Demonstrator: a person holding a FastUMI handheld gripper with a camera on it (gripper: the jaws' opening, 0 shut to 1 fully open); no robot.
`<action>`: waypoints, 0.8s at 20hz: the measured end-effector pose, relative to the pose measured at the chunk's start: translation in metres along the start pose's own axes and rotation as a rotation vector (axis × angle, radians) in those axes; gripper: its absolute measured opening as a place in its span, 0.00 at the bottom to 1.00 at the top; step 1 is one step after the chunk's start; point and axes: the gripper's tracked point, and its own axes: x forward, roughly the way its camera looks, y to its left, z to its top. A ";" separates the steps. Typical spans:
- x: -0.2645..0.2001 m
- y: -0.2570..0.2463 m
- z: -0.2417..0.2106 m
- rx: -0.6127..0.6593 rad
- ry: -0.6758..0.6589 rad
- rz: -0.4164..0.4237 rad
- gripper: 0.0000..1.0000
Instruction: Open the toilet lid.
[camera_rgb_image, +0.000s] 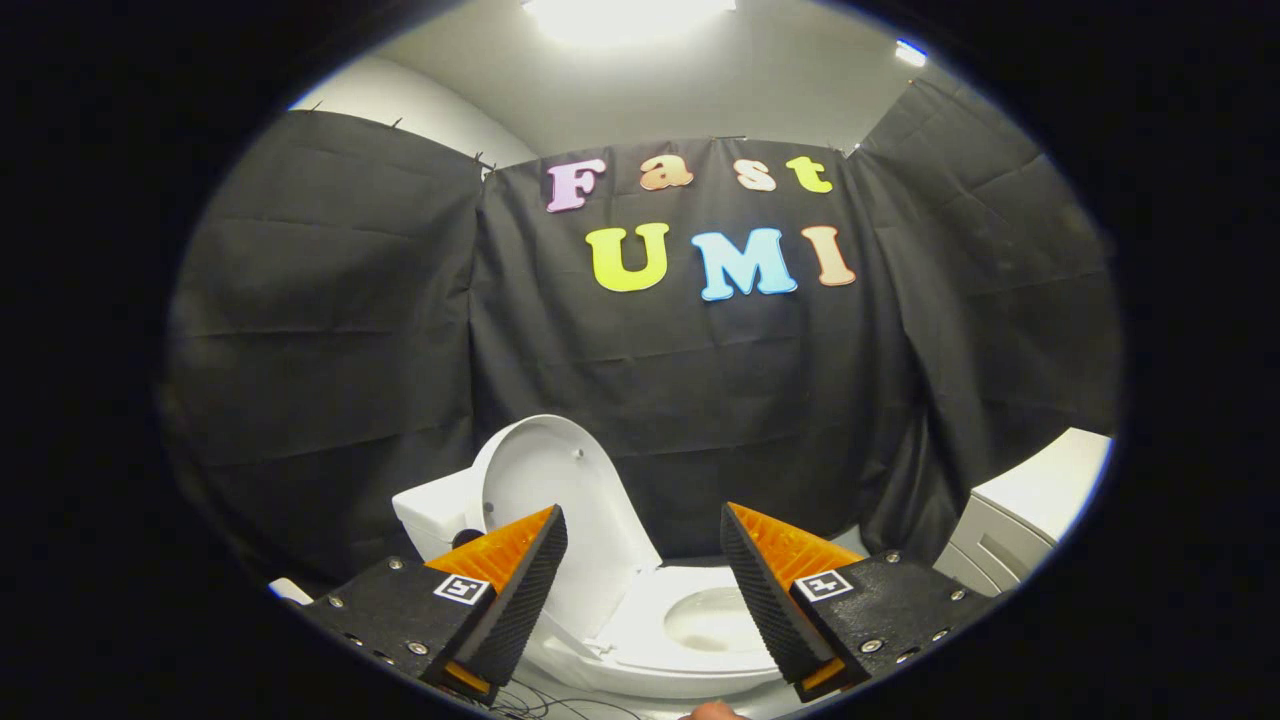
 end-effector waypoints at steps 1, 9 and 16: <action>-0.004 -0.008 0.004 0.006 -0.008 -0.007 0.95; -0.044 -0.070 0.018 0.016 -0.080 -0.076 0.95; -0.075 -0.112 -0.005 0.017 -0.058 -0.120 0.95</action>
